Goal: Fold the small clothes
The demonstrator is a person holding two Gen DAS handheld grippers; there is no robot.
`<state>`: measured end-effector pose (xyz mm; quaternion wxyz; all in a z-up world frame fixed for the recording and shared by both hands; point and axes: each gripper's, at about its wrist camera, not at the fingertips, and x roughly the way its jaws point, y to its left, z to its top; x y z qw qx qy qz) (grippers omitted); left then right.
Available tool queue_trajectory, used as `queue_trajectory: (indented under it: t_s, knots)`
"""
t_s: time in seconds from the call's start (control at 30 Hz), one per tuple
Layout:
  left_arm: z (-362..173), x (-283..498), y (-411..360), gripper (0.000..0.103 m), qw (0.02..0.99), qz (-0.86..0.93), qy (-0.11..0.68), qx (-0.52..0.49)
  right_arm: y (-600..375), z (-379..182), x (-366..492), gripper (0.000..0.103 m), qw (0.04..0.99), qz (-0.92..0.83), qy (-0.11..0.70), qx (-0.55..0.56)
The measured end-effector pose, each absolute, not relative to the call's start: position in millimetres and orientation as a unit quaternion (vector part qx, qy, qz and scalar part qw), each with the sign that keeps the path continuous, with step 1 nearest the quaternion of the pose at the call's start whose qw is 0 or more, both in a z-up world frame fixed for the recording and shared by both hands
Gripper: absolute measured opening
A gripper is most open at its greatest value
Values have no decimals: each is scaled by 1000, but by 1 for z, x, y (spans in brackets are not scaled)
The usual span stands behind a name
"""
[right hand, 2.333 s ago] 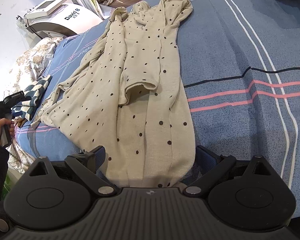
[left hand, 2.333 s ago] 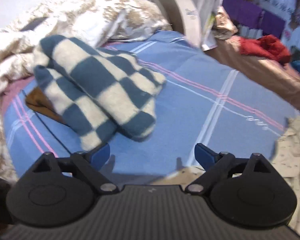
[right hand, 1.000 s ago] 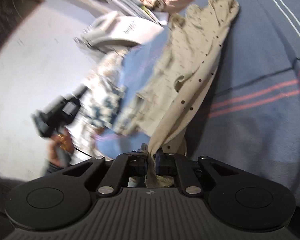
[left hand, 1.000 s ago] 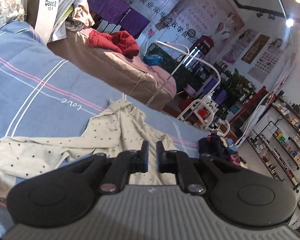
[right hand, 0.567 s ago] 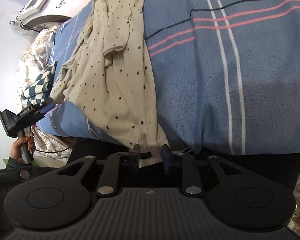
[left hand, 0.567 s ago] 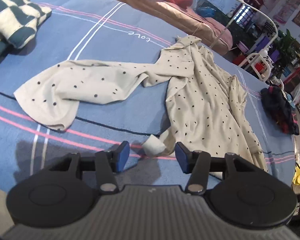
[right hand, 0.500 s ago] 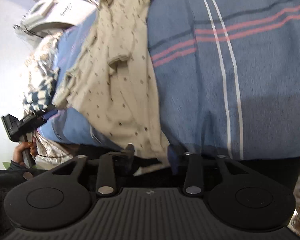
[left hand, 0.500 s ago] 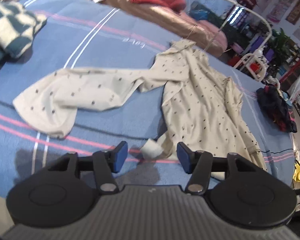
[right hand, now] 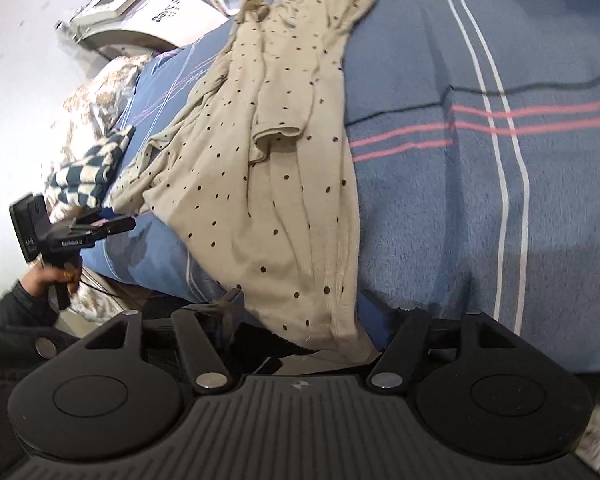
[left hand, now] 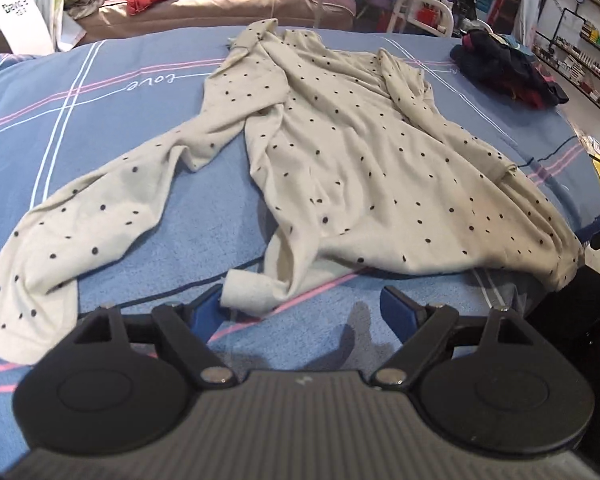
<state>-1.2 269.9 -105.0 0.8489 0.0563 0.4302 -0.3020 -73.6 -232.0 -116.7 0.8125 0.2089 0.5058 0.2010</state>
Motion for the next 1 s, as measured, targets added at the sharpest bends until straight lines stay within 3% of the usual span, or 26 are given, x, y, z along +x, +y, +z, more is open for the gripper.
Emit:
queue_trajectory:
  t_s: [0.07,0.17,0.2,0.27,0.33,0.43,0.5,0.53,0.57,0.6,0.83,0.93,1.0]
  knots:
    - [-103,-2,268,79,848,-313,422,68,-227,-119,-71,103,814,204,511,185]
    - [-99,-1,262,66,849,-314,411,113,-223,-125,-69,103,808,210,520,180]
    - [-99,-1,260,57,848,-316,406,126,-223,-126,-69,103,807,211,520,181]
    - [-98,-1,258,48,851,-314,393,150,-222,-129,-70,103,806,212,523,183]
    - [-103,6,254,24,838,-322,416,146,-221,-130,-70,103,806,211,522,185]
    - [-107,8,250,14,833,-323,426,146,-221,-132,-70,103,808,209,519,186]
    - [-101,10,249,7,825,-331,445,107,-219,-133,-70,97,809,212,517,182]
    - [-97,11,250,7,820,-347,451,66,-217,-132,-71,74,811,213,514,178]
    - [-90,10,253,7,817,-366,445,26,-218,-131,-72,25,812,212,512,183]
    - [-84,9,256,7,816,-377,438,-10,-221,-130,-71,12,807,217,511,202]
    - [-29,1,319,6,790,-411,348,-293,-275,-86,-70,11,716,315,424,456]
    - [-12,-10,352,7,799,-385,329,-324,-299,-69,-74,10,702,323,399,494]
    - [-15,-15,370,7,807,-347,348,-327,-306,-62,-75,10,727,302,418,453]
